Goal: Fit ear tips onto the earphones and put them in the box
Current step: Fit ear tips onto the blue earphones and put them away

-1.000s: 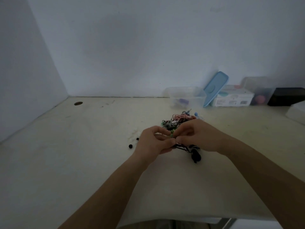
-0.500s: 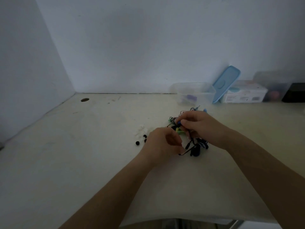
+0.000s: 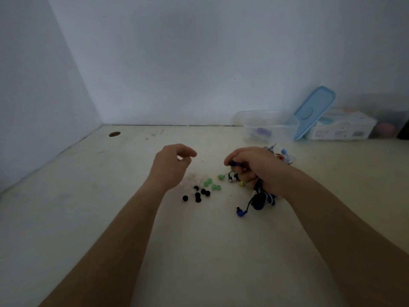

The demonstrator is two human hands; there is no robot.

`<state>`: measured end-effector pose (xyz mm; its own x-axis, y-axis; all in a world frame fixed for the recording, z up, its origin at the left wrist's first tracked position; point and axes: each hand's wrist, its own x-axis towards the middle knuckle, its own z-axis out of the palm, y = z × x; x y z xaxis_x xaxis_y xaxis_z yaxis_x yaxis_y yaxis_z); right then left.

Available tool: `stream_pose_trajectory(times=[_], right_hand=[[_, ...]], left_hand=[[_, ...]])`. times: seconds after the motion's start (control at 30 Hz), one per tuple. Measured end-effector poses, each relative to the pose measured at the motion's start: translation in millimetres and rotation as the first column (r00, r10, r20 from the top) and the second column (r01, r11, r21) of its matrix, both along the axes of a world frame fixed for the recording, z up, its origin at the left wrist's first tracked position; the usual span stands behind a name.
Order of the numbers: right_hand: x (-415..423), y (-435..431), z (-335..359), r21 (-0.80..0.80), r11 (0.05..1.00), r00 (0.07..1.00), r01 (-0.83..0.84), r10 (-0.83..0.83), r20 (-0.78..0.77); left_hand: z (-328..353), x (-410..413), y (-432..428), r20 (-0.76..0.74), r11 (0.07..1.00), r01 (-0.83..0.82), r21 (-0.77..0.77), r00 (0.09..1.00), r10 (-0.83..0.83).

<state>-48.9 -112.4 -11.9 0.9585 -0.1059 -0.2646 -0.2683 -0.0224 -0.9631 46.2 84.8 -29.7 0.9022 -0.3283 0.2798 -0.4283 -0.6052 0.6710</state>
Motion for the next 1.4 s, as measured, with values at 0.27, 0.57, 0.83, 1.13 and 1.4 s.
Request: stream_pose_trajectory(times=[0.27, 0.57, 0.83, 1.13, 1.4], right_hand=[[9, 1, -18, 0.158, 0.987, 0.998, 0.013, -0.022, 0.051], [10, 6, -25, 0.026, 0.998, 0.984, 0.063, -0.067, 0.163], [8, 7, -28, 0.034, 0.996, 0.979, 0.080, -0.085, 0.185], [-7, 0, -27, 0.090, 0.996, 0.966, 0.023, -0.045, 0.255], [-17, -1, -25, -0.043, 0.998, 0.911, 0.044, -0.023, 0.411]], left_hand=[[-26, 13, 5, -0.026, 0.991, 0.009, 0.135, 1.000, -0.005], [-25, 21, 2, -0.025, 0.975, 0.051, 0.218, 0.999, -0.047], [-18, 15, 5, -0.001, 0.997, 0.032, 0.075, 0.999, -0.032], [-3, -22, 4, -0.194, 0.870, 0.109, -0.481, 0.954, -0.227], [-5, -40, -12, -0.369, 0.725, 0.072, -0.685, 0.823, -0.431]])
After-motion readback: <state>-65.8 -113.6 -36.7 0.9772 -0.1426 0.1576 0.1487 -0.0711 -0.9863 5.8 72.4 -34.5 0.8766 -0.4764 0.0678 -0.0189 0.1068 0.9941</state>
